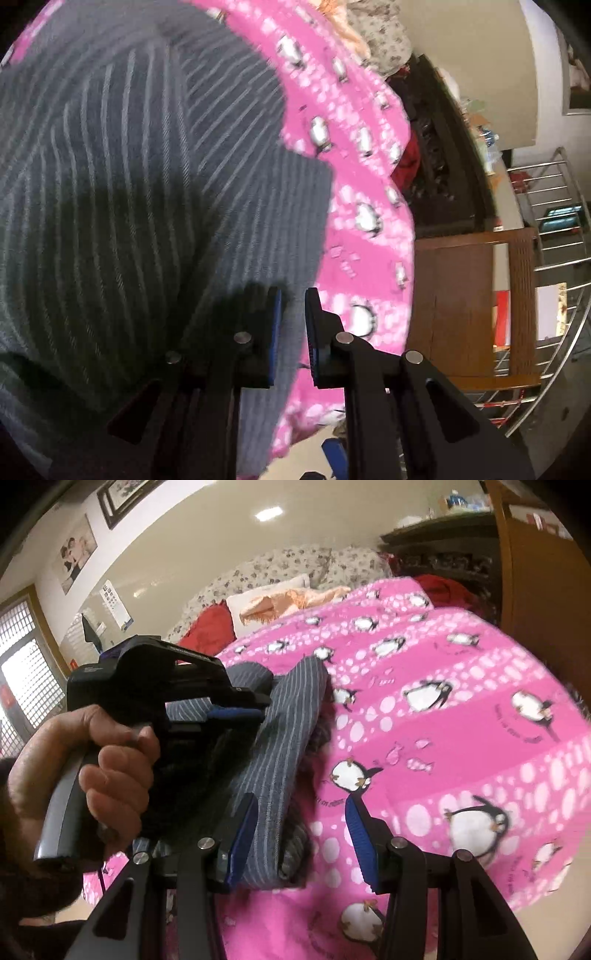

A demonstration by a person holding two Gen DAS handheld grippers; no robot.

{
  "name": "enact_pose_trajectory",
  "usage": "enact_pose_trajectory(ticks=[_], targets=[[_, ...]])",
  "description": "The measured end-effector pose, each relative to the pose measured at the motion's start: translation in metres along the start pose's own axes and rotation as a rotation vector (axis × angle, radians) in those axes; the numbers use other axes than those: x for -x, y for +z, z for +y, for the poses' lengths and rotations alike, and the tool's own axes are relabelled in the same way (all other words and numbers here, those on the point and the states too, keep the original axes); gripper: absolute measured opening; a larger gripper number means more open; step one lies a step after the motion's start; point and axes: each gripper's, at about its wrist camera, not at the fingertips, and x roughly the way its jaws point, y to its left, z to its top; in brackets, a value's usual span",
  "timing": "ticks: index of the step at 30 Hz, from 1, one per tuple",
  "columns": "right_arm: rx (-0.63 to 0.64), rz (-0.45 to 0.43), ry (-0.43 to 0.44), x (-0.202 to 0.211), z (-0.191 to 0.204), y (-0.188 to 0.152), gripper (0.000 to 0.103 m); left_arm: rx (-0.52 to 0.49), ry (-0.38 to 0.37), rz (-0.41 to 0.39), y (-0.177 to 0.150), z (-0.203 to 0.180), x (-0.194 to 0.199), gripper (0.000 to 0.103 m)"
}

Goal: Fold large clothes

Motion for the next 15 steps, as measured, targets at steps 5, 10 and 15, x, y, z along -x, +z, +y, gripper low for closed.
enact_pose_trajectory(ticks=[5,10,15], targets=[[0.025,-0.036,-0.005,0.027,0.016,-0.002,0.047,-0.048,-0.094,-0.05,0.029,-0.015,0.058,0.01],[-0.006,-0.053,0.029,0.034,0.037,-0.013,0.047,-0.229,-0.017,-0.16,0.06,0.007,0.126,0.019],[-0.002,-0.062,0.121,0.026,0.068,-0.012,0.056,-0.354,0.156,-0.169,0.049,0.09,0.144,0.022]])
